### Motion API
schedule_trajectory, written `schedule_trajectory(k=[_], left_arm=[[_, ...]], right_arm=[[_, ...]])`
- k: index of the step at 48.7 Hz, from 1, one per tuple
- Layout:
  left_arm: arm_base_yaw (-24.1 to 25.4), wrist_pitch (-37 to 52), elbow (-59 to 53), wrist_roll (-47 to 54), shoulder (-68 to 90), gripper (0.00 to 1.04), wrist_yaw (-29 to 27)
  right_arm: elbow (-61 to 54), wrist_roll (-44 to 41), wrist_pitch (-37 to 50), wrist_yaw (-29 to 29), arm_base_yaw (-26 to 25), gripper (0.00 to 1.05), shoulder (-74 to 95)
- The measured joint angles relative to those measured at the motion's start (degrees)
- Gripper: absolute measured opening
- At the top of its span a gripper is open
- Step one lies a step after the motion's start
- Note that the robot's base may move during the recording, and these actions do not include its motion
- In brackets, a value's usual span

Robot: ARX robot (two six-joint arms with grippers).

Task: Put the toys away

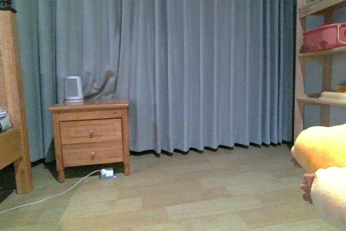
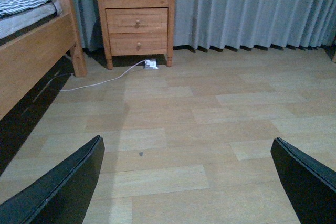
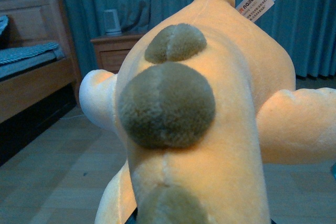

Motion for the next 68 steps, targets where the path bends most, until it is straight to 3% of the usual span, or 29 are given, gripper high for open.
schedule_trajectory(k=[68], left_arm=[[0.09,0.0,-0.02,0.0,0.0,0.99,-0.09]], right_arm=[[0.0,0.02,-0.07,-0.2,0.17,0.07,-0.09]])
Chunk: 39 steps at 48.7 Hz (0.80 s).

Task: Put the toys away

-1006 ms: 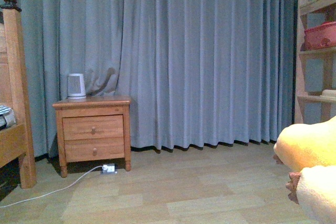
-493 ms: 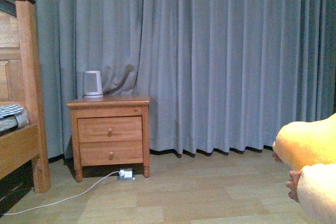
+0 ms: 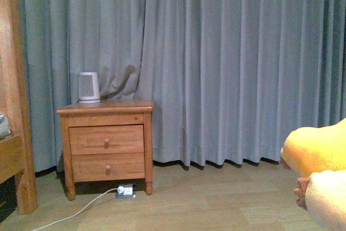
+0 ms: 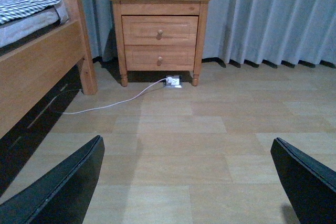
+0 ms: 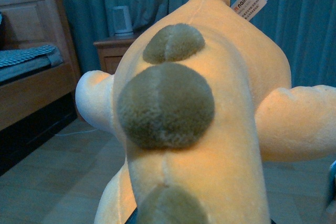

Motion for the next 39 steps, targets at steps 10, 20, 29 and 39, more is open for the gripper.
schedule_trajectory(k=[10,20,29,39], left_arm=[[0.0,0.0,0.0,0.0,0.0,0.99,-0.02],[0.0,0.0,0.0,0.0,0.0,0.99,-0.02],[0.0,0.0,0.02,0.0,0.0,0.99,-0.02],[0.0,0.0,0.02,0.0,0.0,0.99,-0.02]], right_arm=[[0.0,-0.02,0.0,-0.04,0.0,0.07,0.0],[0.0,0.0,0.0,0.0,0.0,0.07,0.0],[0.0,0.0,0.0,-0.02,0.0,0.07,0.0],[0.0,0.0,-0.02,-0.02,0.0,0.07,0.0]])
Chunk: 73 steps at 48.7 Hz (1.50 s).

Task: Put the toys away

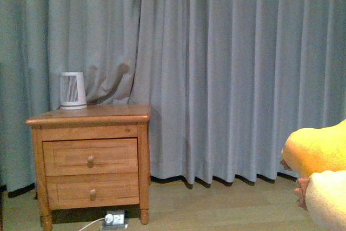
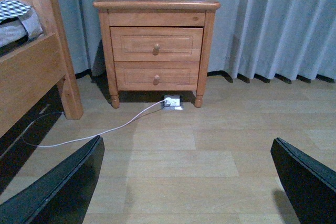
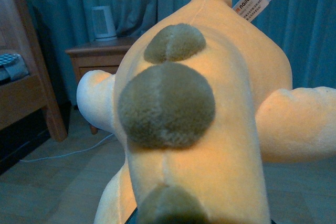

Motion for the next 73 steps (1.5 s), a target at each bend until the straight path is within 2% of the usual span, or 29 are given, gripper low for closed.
schedule_trajectory(k=[73], left_arm=[[0.0,-0.02,-0.02,0.0,0.04,0.99,-0.02]], right_arm=[[0.0,-0.02,-0.07,0.17,-0.02,0.07,-0.07]])
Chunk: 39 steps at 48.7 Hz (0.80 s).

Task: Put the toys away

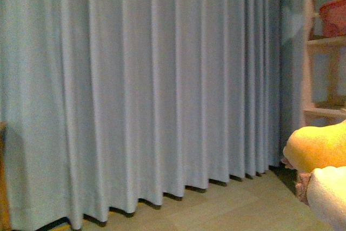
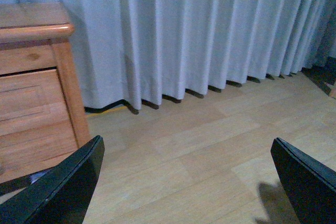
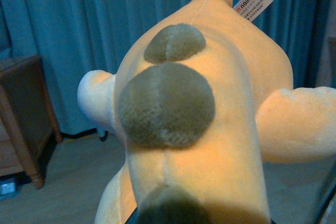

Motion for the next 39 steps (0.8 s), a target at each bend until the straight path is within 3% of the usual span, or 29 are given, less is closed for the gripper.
schedule_trajectory(k=[39], left_arm=[[-0.02,0.0,0.02,0.0,-0.02,0.99,-0.02]], right_arm=[[0.0,0.02,-0.04,-0.13,0.0,0.07,0.0]])
